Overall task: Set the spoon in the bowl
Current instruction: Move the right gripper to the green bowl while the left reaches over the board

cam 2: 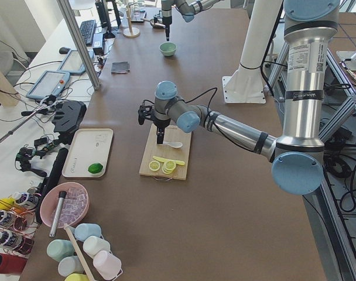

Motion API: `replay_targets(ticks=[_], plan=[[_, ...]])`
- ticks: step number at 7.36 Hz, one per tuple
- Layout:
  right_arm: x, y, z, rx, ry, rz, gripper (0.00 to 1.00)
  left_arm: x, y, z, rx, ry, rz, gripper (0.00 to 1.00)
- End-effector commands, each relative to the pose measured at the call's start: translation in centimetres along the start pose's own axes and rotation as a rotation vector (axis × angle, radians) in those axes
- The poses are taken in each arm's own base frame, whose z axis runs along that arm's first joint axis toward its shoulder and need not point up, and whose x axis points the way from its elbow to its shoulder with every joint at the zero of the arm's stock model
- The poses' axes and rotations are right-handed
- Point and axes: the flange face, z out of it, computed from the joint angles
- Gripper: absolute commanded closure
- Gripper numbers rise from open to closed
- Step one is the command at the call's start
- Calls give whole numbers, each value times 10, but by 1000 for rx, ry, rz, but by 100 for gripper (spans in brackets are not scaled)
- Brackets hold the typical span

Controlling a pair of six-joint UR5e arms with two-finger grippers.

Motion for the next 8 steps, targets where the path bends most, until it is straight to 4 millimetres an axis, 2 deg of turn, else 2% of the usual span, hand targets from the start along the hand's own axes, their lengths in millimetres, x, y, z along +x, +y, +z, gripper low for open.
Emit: replay_targets(ticks=[1,3,4,5,6,7,8], plan=[[-1,3,19,-33,11,-1,6,11,6,6,-13,8,11,3],[-3,6,27,-47,16,-4,14,15,10,12,-25,8,19,3],[-6,7,28,-49,14,1,26,16,11,14,-31,6,20,3],[-6,7,28,-52,10,2,51,18,12,15,-33,8,23,3],[-10,5,26,-51,5,5,81,20,15,18,-40,8,26,3],[-11,5,25,-51,3,4,100,21,18,22,-50,6,11,5],[-11,6,25,-51,1,5,100,31,27,30,-70,11,-29,6]])
